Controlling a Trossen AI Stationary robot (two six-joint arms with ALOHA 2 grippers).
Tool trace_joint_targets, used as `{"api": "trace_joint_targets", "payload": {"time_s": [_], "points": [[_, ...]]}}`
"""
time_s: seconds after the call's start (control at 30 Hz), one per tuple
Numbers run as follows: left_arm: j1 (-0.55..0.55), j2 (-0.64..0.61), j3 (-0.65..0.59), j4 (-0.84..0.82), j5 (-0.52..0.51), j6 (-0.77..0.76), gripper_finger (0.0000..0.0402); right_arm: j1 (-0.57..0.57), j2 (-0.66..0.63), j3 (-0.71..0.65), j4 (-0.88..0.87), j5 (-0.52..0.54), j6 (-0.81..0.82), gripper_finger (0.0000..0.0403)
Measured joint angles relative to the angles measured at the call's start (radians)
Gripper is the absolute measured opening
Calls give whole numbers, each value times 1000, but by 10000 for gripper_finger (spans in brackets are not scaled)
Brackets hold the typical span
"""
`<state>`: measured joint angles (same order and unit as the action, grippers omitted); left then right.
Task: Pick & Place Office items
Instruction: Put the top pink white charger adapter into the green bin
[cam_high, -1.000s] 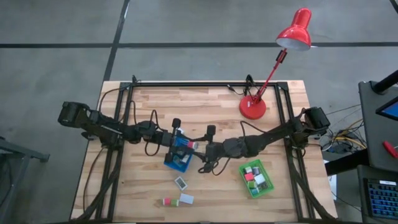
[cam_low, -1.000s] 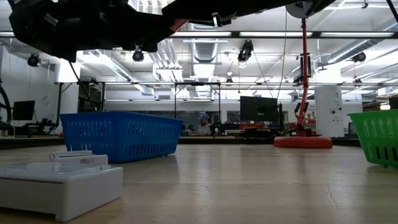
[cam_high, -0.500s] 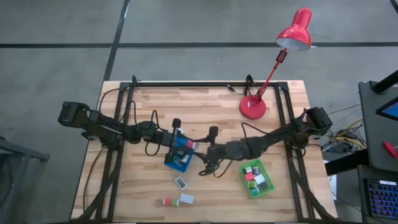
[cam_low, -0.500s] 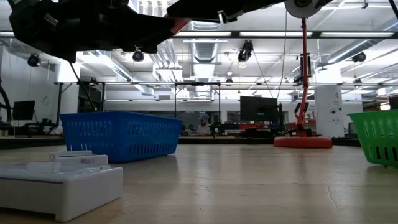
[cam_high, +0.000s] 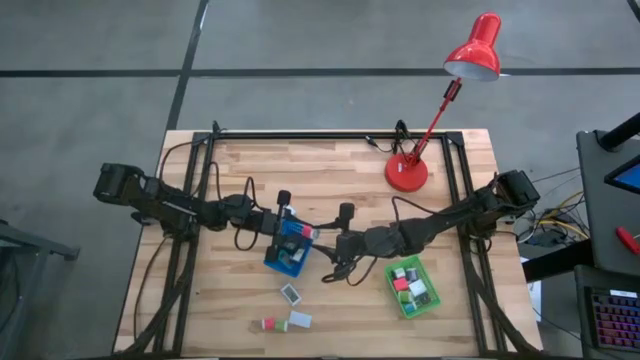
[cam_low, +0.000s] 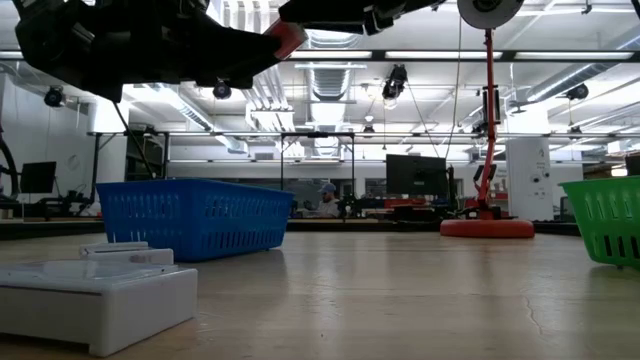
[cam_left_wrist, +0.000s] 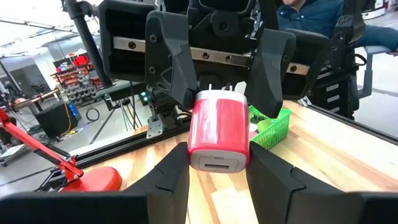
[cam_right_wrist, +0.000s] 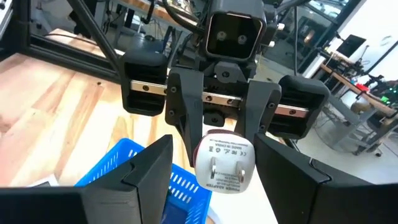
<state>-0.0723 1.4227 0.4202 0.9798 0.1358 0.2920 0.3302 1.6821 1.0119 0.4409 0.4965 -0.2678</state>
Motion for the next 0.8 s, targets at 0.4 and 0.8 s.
{"api": "trace_joint_targets", "payload": {"time_s": [0.4,0.8], "points": [[0,0,-1,7,5,0,126,-9,0,0,-23,0,30,217],[0,0,0,11,4,0,126,-26,0,0,-14,3,51,170]]}}
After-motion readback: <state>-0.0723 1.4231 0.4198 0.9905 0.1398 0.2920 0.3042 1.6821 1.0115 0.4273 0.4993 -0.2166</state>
